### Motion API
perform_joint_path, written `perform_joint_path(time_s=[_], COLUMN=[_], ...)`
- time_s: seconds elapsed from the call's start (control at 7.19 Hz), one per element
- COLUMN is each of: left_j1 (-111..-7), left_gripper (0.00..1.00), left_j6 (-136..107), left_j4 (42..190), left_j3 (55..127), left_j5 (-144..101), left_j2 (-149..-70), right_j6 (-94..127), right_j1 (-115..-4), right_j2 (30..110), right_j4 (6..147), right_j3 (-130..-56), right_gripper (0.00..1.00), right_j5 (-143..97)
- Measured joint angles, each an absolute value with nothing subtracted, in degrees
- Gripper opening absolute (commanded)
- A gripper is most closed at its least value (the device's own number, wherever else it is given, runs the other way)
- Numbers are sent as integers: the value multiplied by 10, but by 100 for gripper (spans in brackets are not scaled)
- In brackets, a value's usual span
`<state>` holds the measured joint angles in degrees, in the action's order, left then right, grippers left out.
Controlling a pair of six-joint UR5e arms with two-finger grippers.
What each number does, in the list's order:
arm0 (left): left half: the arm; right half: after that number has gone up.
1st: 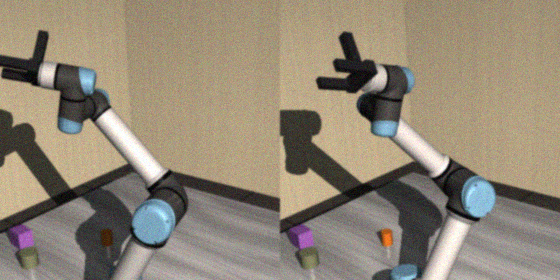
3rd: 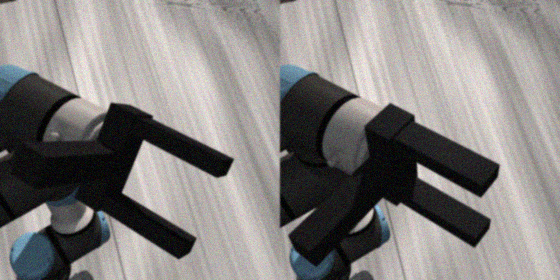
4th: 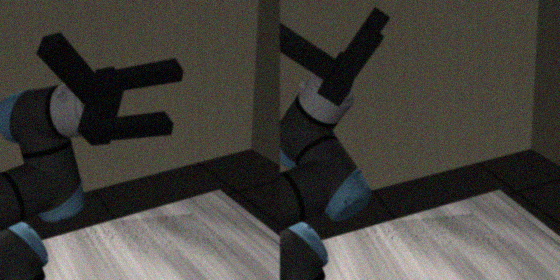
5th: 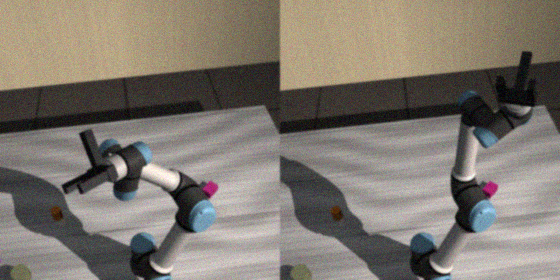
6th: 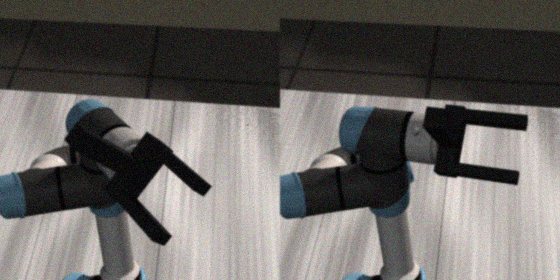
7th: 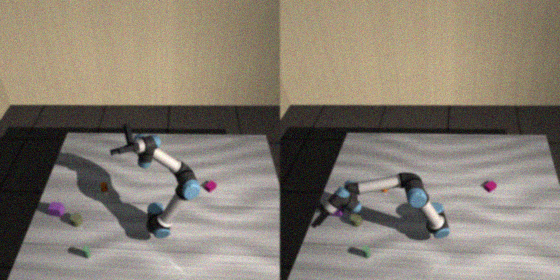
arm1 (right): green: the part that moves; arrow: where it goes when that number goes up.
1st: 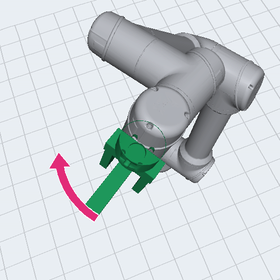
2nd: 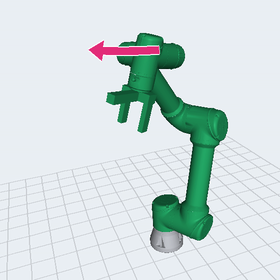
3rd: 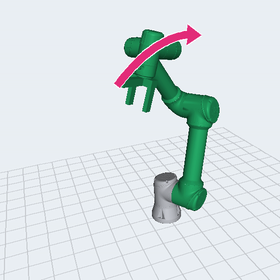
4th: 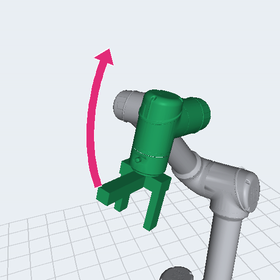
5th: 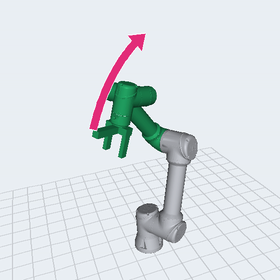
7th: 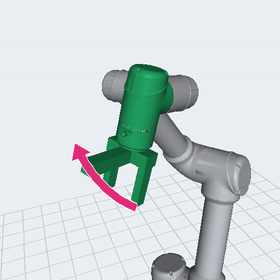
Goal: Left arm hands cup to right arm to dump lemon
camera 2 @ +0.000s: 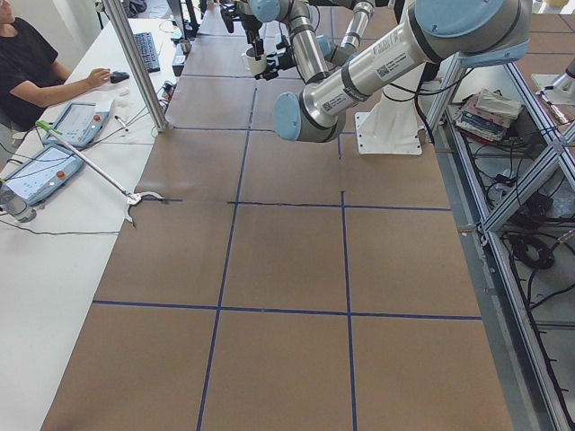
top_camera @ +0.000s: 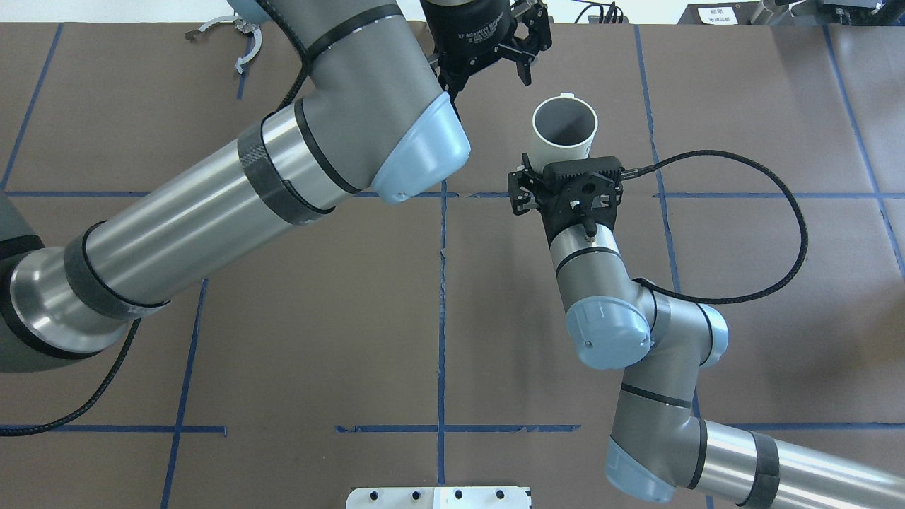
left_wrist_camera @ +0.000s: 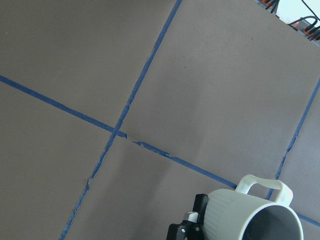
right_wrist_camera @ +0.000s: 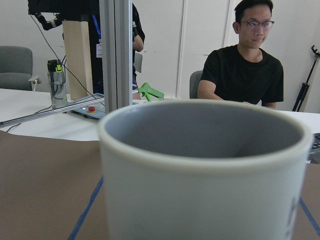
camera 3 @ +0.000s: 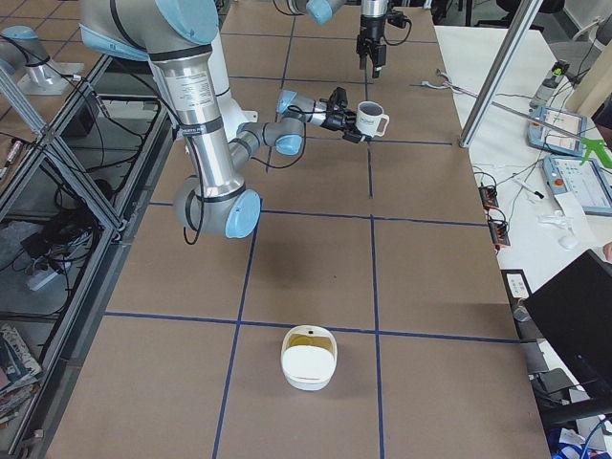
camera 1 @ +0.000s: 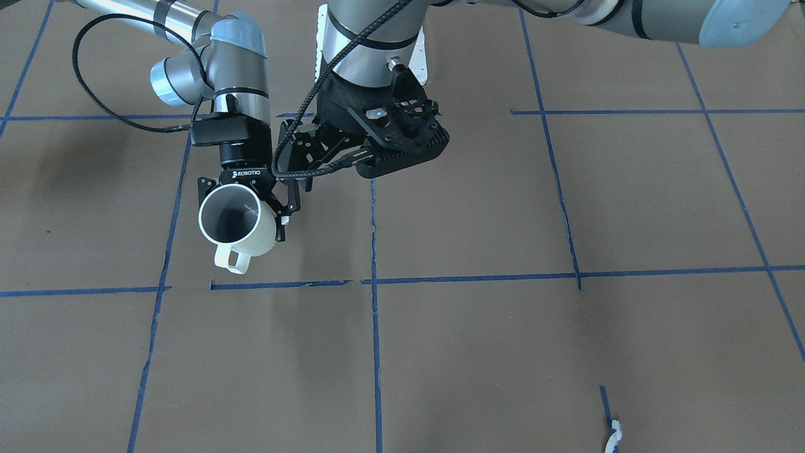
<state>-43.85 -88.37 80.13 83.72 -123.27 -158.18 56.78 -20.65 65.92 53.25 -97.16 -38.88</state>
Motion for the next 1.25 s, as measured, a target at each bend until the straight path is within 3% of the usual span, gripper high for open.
perform_joint_path(time_s=[0.7, 0.97, 1.25], left_j1=[-410, -404, -402], left_gripper=[93, 71, 62], left_j6=[-886, -888, -890], left_j4=[825, 825, 825], left_j3=[807, 805, 804], left_j5=[-1231, -1231, -1230], left_j2=[-1580, -1579, -1578], right_j6=[515, 513, 513], right_j1=[-168, -167, -167], right_j2=[648, 646, 641], right_j4=[533, 533, 533], right_j3=[-966, -966, -966], right_gripper=[7, 8, 9], right_j5=[-318, -316, -315])
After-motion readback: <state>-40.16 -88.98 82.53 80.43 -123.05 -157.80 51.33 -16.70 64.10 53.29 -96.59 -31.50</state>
